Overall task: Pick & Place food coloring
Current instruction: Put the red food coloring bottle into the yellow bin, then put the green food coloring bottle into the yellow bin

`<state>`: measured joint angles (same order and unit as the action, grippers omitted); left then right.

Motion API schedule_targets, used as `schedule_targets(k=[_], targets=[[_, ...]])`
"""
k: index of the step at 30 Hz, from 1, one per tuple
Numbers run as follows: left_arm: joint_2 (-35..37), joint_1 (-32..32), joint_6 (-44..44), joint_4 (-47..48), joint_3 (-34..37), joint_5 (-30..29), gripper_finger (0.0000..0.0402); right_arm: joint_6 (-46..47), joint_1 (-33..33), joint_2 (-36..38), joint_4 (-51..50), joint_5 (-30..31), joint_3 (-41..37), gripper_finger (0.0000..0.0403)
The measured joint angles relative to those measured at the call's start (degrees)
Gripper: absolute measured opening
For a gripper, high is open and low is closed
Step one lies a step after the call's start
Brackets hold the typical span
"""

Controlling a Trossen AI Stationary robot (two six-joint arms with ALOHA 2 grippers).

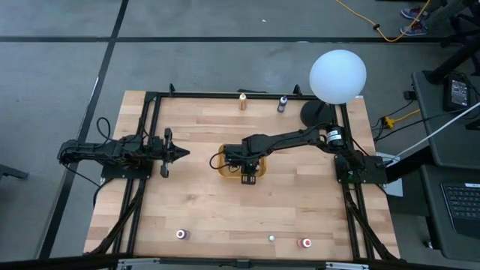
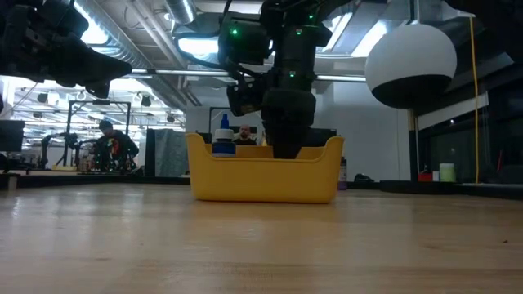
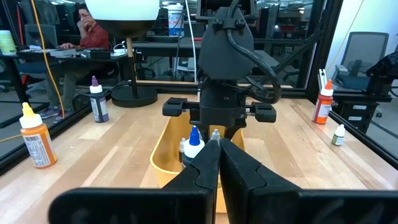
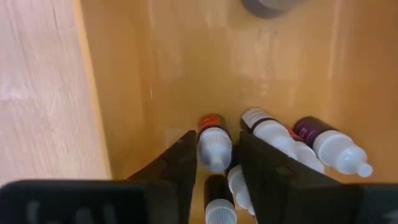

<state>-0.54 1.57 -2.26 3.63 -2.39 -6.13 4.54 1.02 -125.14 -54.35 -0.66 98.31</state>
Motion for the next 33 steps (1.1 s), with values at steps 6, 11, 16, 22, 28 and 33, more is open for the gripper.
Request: schedule_targets(k=[6, 11, 16, 22, 28, 33], targets=[[0.0, 0.0, 0.0, 0.0, 0.0, 0.0, 0.0006, 0.5, 0.0, 0.0, -0.5, 0.0, 0.2, 0.0179], [0.0, 0.0, 0.0, 0.0, 0.0, 0.0, 0.0009, 0.9, 0.4, 0.0, -5.0, 0.0, 5.0, 0.0201], [0.0, 0.0, 0.0, 0.0, 0.0, 0.0, 0.0010, -0.4, 2.0, 0.1, -14.3, 0.0, 13.8, 0.0200], [0.0, 0.0, 0.0, 0.0, 0.0, 0.0, 0.0006, -1.8, 4.3, 4.8, -19.8, 1.0, 20.5, 0.0186], [0.0, 0.0, 0.0, 0.0, 0.0, 0.0, 0.0010, 0.5, 6.1, 16.1, -22.2, 5.3, 19.3, 0.0179], [0.0, 0.0, 0.0, 0.0, 0.0, 0.0, 0.0008, 2.6, 10.2, 26.6, -24.8, 7.2, 16.8, 0.0179]])
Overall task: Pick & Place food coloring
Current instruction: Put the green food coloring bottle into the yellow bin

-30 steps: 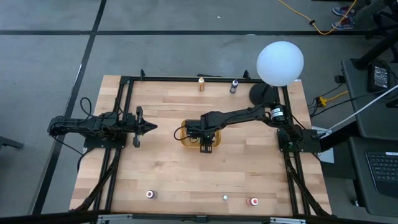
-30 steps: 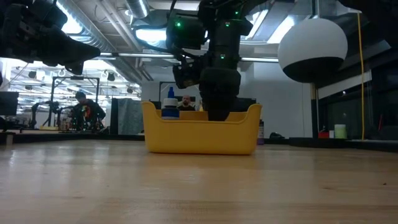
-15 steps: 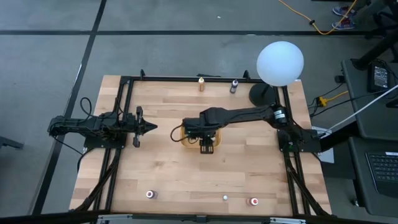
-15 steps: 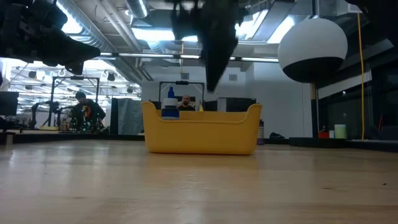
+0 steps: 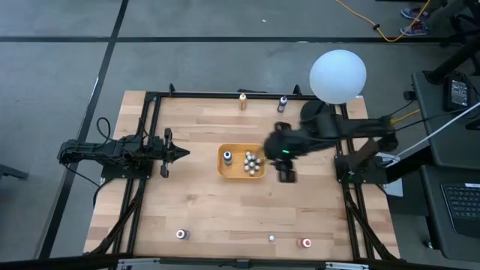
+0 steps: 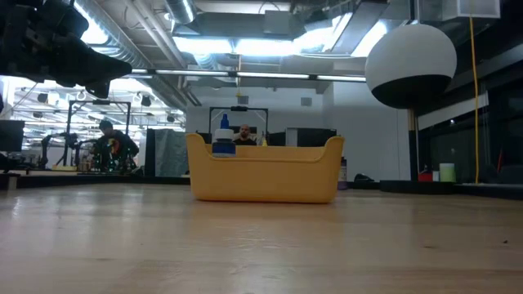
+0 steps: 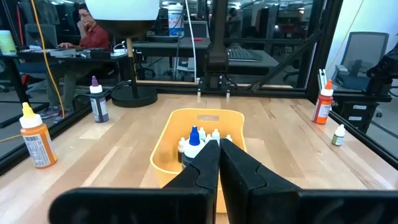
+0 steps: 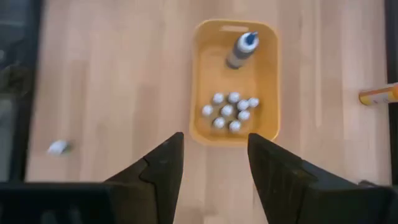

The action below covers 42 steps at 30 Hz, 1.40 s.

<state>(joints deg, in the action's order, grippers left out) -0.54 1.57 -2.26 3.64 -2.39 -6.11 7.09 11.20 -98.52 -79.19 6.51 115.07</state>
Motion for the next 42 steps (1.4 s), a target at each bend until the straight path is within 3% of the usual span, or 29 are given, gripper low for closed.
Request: schedule_targets(k=[6, 11, 18, 23, 28, 34, 42], targets=[[0.0, 0.0, 0.0, 0.0, 0.0, 0.0, 0.0008, 1.3, 9.7, 8.0, -3.1, 1.7, -3.6, 0.0179], [0.0, 0.0, 0.0, 0.0, 0.0, 0.0, 0.0010, 5.1, 17.2, 8.6, -5.3, 3.0, -6.0, 0.0179], [0.0, 0.0, 0.0, 0.0, 0.0, 0.0, 0.0006, 4.5, 24.1, 8.6, 1.9, 2.9, -11.9, 0.0179], [0.0, 0.0, 0.0, 0.0, 0.0, 0.0, 0.0009, 1.7, 25.9, 8.6, 8.6, 2.2, -18.9, 0.0179], [0.0, 0.0, 0.0, 0.0, 0.0, 0.0, 0.0010, 1.3, 25.9, 8.6, 20.5, -3.7, -26.5, 0.0179], [0.0, 0.0, 0.0, 0.0, 0.0, 0.0, 0.0006, 3.2, 25.8, 6.6, 30.2, -4.7, -28.8, 0.0184], [0.0, 0.0, 0.0, 0.0, 0.0, 0.0, 0.0010, 11.2, 25.7, 0.0, 33.9, -5.1, -28.8, 0.0258]])
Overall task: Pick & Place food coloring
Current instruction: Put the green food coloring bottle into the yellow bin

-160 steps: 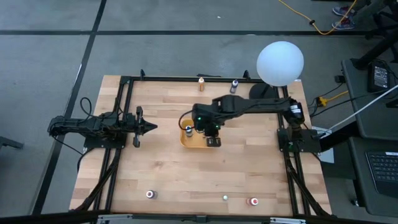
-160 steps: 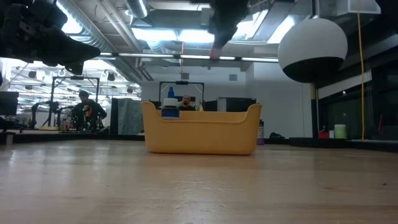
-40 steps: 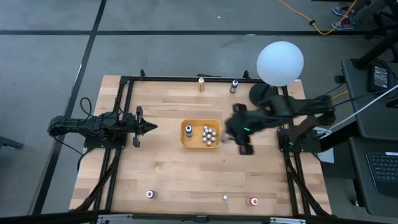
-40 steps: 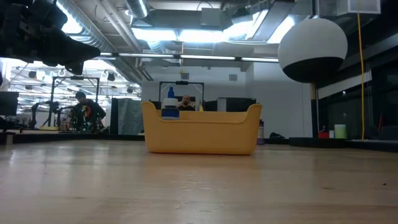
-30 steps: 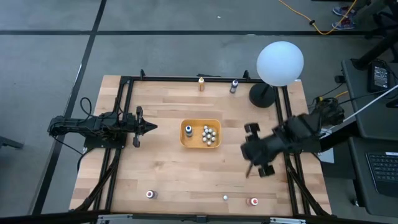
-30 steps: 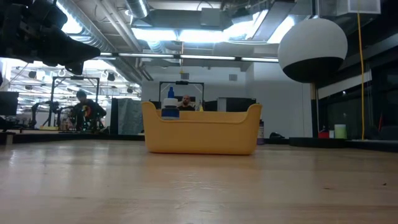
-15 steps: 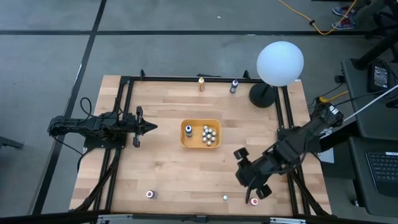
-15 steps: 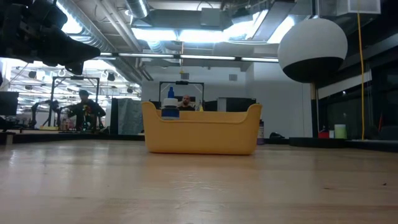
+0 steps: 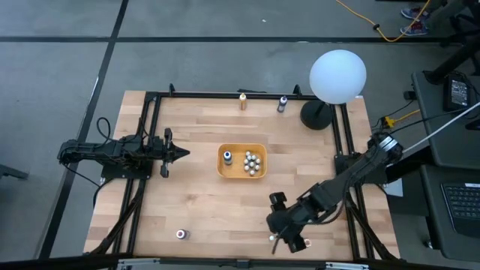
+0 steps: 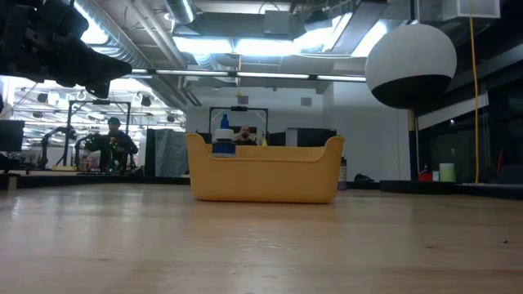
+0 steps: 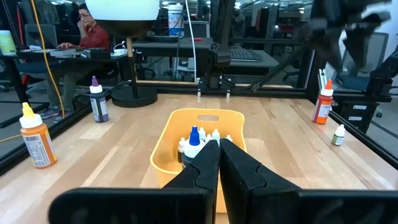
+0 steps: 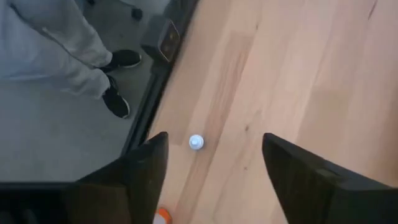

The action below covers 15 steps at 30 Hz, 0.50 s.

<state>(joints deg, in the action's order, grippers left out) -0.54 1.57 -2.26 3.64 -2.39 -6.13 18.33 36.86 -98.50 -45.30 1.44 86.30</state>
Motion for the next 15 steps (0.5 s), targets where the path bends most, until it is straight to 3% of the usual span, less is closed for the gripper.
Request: schedule_targets(k=[5, 11, 15], targets=[[0.0, 0.0, 0.0, 0.0, 0.0, 0.0, 0.0006, 7.7, 0.1, -6.0, 2.4, -0.1, 0.0, 0.0285], [0.0, 0.0, 0.0, 0.0, 0.0, 0.0, 0.0009, 15.4, 0.1, -12.2, 5.3, -0.4, 0.0, 0.0283], [0.0, 0.0, 0.0, 0.0, 0.0, 0.0, 0.0010, 19.2, 0.1, -14.8, 5.3, -3.8, 0.0, 0.0277]])
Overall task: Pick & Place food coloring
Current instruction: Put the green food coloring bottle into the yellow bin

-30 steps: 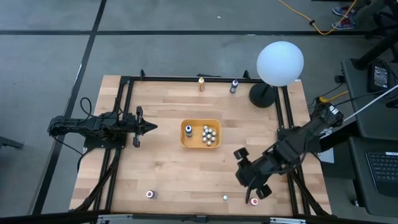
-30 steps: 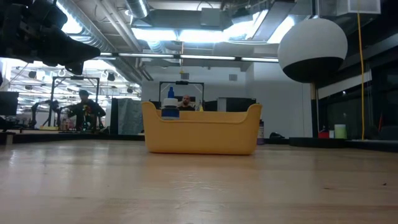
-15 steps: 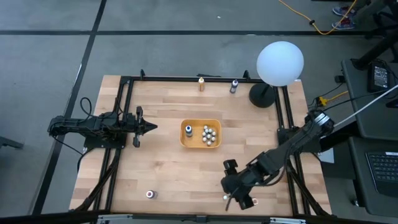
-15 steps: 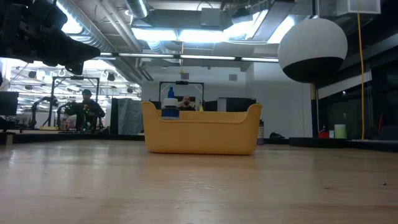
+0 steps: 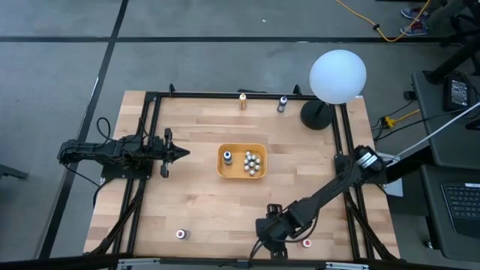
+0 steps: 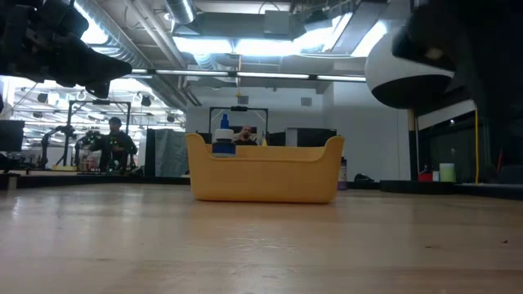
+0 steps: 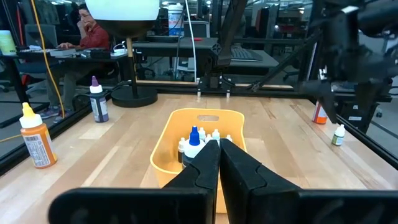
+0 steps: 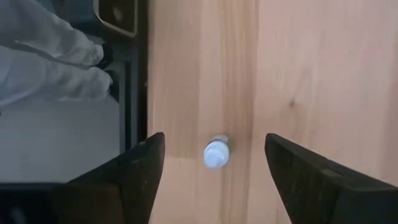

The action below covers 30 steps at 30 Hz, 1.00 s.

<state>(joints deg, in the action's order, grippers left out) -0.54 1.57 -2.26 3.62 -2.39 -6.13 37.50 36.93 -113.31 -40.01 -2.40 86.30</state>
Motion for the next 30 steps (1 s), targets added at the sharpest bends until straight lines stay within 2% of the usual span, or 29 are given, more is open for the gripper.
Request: schedule_targets(k=[11, 16, 30], targets=[[0.0, 0.0, 0.0, 0.0, 0.0, 0.0, 0.0009, 7.8, 1.2, -3.0, -1.9, -0.9, 0.0, 0.0274], [0.0, 0.0, 0.0, 0.0, 0.0, 0.0, 0.0010, 8.6, 1.3, -4.4, -2.7, -3.3, 0.0, 0.0274], [0.0, 0.0, 0.0, 0.0, 0.0, 0.0, 0.0011, 8.8, 0.7, -6.3, -2.0, -1.9, 0.0, 0.0274]])
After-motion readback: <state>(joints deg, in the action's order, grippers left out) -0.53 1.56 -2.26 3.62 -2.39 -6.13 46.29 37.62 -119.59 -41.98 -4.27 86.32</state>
